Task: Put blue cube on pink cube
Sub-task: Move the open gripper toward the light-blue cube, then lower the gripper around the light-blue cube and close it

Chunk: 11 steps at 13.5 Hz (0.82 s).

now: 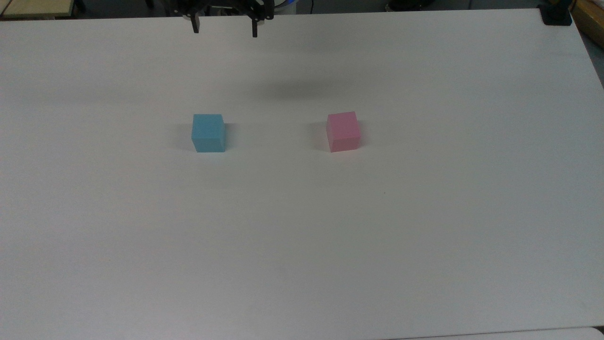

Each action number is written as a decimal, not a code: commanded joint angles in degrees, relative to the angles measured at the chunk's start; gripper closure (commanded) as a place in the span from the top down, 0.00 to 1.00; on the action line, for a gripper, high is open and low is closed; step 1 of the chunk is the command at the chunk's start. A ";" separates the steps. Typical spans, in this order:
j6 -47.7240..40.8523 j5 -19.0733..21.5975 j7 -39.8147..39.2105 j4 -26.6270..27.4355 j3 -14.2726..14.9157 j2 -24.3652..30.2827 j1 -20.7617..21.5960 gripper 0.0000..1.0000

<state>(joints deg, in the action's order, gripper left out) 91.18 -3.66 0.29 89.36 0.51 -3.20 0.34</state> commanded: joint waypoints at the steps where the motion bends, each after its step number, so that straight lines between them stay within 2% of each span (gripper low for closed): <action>1: 0.48 -0.74 -3.71 0.64 0.19 0.65 -2.09 1.00; 4: 1.27 -0.83 -6.70 0.90 0.19 0.48 -4.63 1.00; 6: 4.51 -0.91 -6.80 3.26 0.19 0.48 -4.91 1.00; 9: 14.68 -0.91 -6.71 11.42 0.19 0.39 -5.52 1.00; 11: 18.41 -0.83 -6.62 14.43 0.19 -1.18 -5.61 1.00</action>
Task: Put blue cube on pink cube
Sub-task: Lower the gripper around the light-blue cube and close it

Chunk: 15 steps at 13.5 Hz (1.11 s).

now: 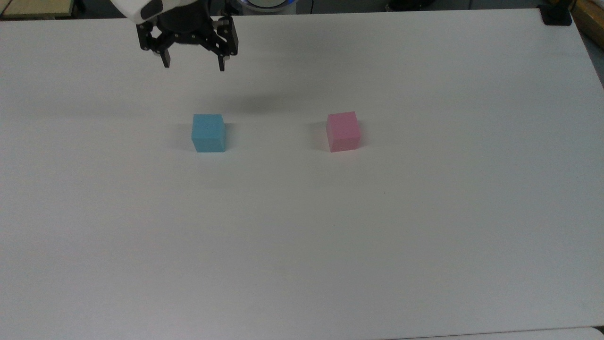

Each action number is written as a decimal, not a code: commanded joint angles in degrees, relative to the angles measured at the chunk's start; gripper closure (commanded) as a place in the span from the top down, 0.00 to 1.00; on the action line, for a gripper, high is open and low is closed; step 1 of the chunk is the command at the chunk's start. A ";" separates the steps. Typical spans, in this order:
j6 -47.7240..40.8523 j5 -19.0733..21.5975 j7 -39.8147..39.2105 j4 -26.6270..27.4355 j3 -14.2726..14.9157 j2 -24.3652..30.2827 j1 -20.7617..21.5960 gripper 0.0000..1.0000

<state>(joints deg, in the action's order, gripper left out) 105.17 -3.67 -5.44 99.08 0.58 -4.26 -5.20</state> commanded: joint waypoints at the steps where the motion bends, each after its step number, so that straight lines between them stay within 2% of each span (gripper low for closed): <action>1: 5.65 -0.90 -0.80 5.07 0.13 -1.62 -0.07 1.00; 8: 18.21 -0.99 -0.36 13.06 0.13 -6.37 -0.69 1.00; 15: 21.39 -1.34 -0.36 13.25 0.21 -10.50 -1.48 1.00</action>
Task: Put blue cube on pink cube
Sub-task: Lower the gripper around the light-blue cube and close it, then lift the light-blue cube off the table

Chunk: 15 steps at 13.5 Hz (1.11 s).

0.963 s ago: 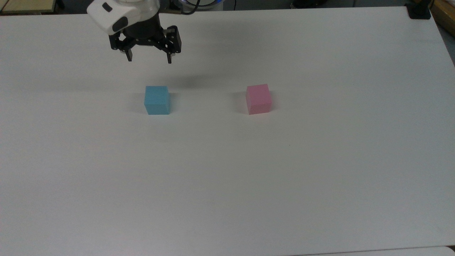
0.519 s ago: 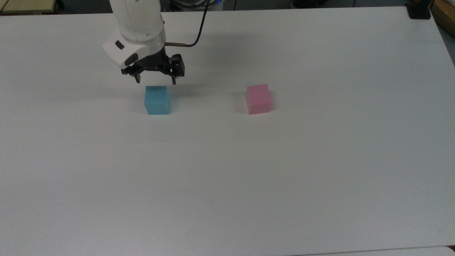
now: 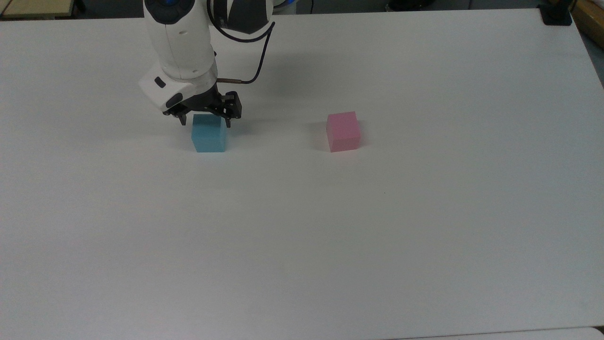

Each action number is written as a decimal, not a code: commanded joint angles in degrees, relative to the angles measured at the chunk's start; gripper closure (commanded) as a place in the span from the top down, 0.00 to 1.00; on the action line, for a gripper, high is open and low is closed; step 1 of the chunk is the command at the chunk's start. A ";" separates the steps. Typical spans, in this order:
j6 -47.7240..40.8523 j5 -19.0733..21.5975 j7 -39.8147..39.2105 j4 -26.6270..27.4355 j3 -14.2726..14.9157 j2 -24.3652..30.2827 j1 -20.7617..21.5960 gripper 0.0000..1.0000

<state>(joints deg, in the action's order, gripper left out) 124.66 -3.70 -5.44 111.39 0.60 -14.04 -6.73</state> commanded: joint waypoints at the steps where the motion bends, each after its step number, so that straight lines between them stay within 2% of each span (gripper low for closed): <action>1: 3.03 -1.40 -0.36 1.11 0.19 -1.07 0.05 1.00; 3: 5.75 -1.66 -0.36 1.98 0.19 -2.13 0.14 0.99; 4: 6.47 -1.75 -0.36 2.25 0.19 -2.22 0.14 0.87; 5: 6.47 -1.75 -0.88 2.42 0.19 -2.22 0.14 0.64; 7: 6.47 -2.54 -0.98 2.95 0.19 -2.13 0.22 0.33; 9: 6.39 -2.54 -0.98 3.04 0.19 -2.13 0.14 0.18; 15: 1.56 -2.54 -1.06 1.11 0.11 0.06 0.14 0.16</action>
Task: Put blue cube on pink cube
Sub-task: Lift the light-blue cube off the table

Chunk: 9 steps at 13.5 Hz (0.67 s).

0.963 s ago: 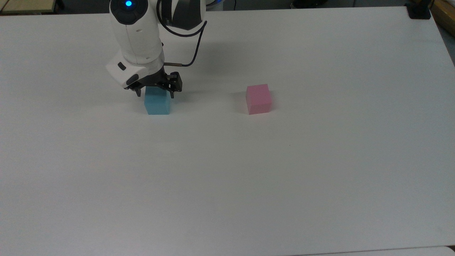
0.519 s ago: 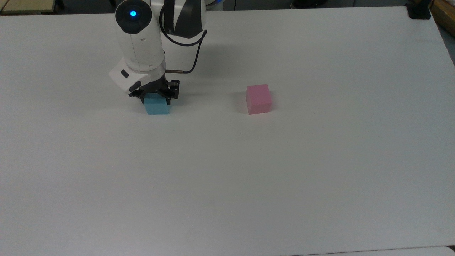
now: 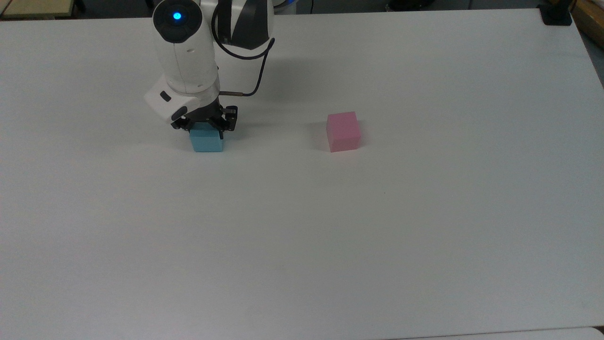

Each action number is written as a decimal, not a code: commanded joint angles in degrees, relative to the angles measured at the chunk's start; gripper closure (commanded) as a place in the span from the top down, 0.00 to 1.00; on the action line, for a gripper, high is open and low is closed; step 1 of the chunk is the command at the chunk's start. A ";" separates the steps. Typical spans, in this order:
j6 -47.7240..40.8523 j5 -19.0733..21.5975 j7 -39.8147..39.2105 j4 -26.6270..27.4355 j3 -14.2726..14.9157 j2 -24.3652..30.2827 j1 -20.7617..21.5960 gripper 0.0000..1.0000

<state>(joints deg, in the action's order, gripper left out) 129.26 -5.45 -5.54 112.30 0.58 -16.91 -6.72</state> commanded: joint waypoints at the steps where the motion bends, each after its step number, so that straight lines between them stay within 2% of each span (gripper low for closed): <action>1: -4.35 -0.80 -0.96 -0.50 0.12 3.54 0.13 0.16; 3: -8.91 -0.71 -0.53 -3.04 0.12 5.47 0.65 0.16; 7: -24.29 0.26 -0.17 -16.04 -0.41 7.24 0.92 0.17; 9: -26.33 0.52 0.00 -18.08 -0.49 8.11 1.18 0.17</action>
<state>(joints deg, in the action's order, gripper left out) 106.11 -5.40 -5.54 96.73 -0.11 -9.52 -6.35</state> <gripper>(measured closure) 0.392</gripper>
